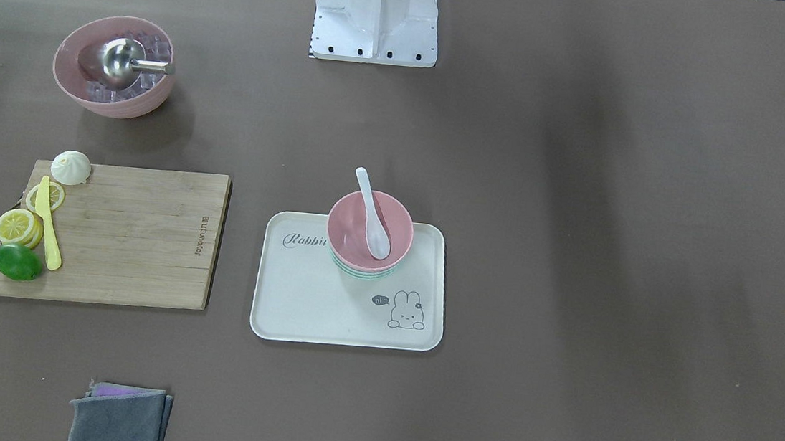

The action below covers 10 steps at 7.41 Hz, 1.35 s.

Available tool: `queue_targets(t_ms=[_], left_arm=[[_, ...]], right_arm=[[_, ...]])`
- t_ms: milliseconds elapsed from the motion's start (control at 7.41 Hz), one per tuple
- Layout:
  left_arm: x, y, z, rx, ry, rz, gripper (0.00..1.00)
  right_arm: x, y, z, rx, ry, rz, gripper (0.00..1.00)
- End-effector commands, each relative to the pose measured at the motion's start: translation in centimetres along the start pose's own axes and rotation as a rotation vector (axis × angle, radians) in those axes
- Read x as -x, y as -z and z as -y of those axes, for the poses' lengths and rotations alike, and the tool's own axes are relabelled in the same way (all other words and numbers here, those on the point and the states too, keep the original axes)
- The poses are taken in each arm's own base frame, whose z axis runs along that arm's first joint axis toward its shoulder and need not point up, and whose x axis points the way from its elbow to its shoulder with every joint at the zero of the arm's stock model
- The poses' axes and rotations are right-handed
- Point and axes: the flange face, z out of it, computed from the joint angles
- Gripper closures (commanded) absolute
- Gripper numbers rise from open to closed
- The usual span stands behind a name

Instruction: Stack pink bowl on green and place spoon

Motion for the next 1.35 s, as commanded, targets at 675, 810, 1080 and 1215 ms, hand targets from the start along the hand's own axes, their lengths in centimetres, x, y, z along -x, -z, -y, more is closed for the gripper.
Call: queue_targets(t_ms=[675, 810, 1080, 1215], left_arm=[[0.44, -0.35, -0.27, -0.007, -0.008, 0.013, 0.02], [0.45, -0.36, -0.29, -0.006, -0.007, 0.013, 0.02], [0.53, -0.43, -0.45, -0.004, -0.006, 0.014, 0.02], [0.54, -0.44, -0.46, -0.003, -0.005, 0.014, 0.02]], right_arm=[[-0.26, -0.32, -0.16, 0.007, -0.007, 0.005, 0.0], [-0.19, -0.26, -0.14, 0.007, -0.006, 0.007, 0.0], [-0.19, -0.26, -0.14, 0.007, -0.006, 0.007, 0.0], [-0.19, -0.26, -0.14, 0.007, -0.006, 0.007, 0.0]])
